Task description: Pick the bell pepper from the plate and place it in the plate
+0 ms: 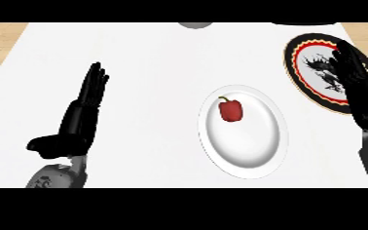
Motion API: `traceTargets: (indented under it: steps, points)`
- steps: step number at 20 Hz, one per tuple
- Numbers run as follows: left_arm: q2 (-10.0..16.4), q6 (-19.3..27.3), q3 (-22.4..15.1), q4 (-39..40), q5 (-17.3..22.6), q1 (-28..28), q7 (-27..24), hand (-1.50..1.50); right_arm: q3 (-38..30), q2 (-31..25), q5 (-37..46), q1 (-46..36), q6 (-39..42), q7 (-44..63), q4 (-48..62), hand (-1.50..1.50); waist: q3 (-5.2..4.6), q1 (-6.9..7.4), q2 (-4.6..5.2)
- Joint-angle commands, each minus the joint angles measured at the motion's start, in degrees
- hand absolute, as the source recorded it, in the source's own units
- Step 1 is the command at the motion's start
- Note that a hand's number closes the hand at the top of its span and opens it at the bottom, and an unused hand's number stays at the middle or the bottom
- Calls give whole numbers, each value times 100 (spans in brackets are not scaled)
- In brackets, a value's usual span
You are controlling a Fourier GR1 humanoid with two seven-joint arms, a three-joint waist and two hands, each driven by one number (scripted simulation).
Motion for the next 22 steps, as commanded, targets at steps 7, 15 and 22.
traceTargets:
  steps: [7,15,22]
  points:
    - [-29,-279,-156,947,398,679,1121,0,-119,-1603,1423,-817,495,-899,4,150,-57,65,156]
    - [16,-732,7,1141,749,708,1523,0,-835,1017,89,-515,-290,-3147,927,-150,84,80,23]
    - [-53,-667,-113,762,585,1144,1515,0,-642,-205,693,-294,550,-2632,960,-150,75,96,-1]
